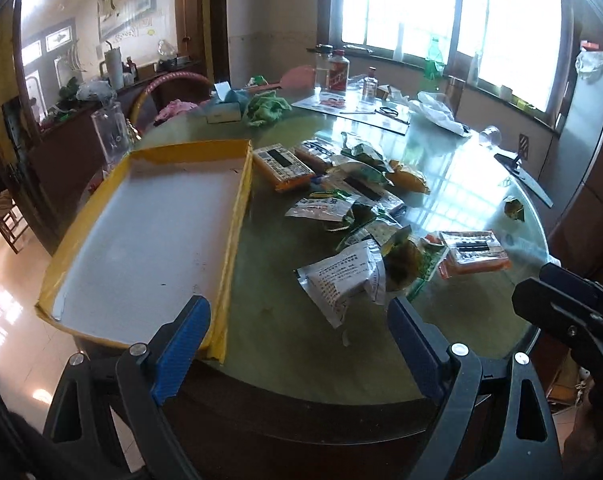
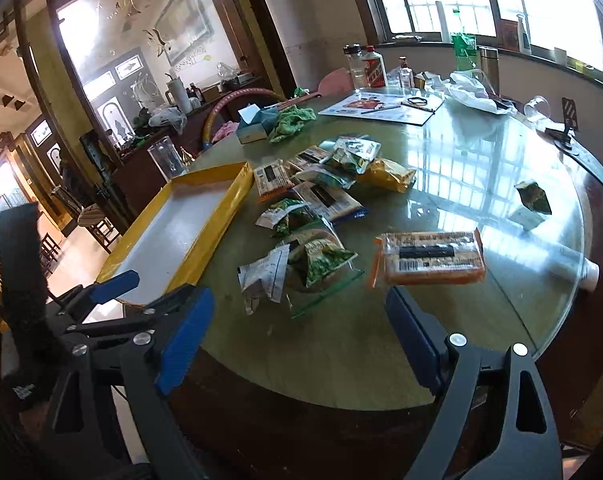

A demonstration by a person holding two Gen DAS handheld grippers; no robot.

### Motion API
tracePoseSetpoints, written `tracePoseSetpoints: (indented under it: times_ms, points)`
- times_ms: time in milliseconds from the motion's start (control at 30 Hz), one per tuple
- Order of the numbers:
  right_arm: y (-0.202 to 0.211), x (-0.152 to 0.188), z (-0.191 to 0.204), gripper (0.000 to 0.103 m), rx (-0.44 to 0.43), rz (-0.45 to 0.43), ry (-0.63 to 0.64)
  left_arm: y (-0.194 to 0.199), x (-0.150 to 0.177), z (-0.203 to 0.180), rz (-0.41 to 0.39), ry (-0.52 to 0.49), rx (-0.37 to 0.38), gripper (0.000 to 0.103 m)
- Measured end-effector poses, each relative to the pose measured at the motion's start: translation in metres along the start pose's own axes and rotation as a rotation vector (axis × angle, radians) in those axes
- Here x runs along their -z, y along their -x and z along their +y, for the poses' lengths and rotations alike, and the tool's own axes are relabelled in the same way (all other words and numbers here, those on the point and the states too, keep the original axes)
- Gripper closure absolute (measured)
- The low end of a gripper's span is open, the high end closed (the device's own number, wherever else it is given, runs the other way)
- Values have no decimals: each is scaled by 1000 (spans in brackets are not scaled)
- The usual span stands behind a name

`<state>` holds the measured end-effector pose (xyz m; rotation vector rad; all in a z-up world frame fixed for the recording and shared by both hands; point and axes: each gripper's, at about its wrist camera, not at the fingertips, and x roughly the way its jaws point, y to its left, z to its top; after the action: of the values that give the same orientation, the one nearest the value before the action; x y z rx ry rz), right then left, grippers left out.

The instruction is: Organize snacks

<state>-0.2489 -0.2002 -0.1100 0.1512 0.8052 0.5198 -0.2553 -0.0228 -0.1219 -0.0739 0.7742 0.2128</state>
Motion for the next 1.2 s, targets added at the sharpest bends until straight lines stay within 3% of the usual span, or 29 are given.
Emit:
tracePoseSetpoints:
  times_ms: [333,500,600,900,1200]
  points:
    - [4,5,6,15,-6,1,10,13,1,5,-24,13,2,12]
    - [8,9,7,15,24,-13,21,11,-2,3,-33,38,72,12]
    - [7,10,5,15,52,-18,23,6,-8,2,-44,33,151,12]
    - [10,11,-5,15,50,-10,19,-3,-16,-2,0,30,263,12]
    - [5,7,-19,15,46,19,-6,-12,-22,-1,32,26,294,13]
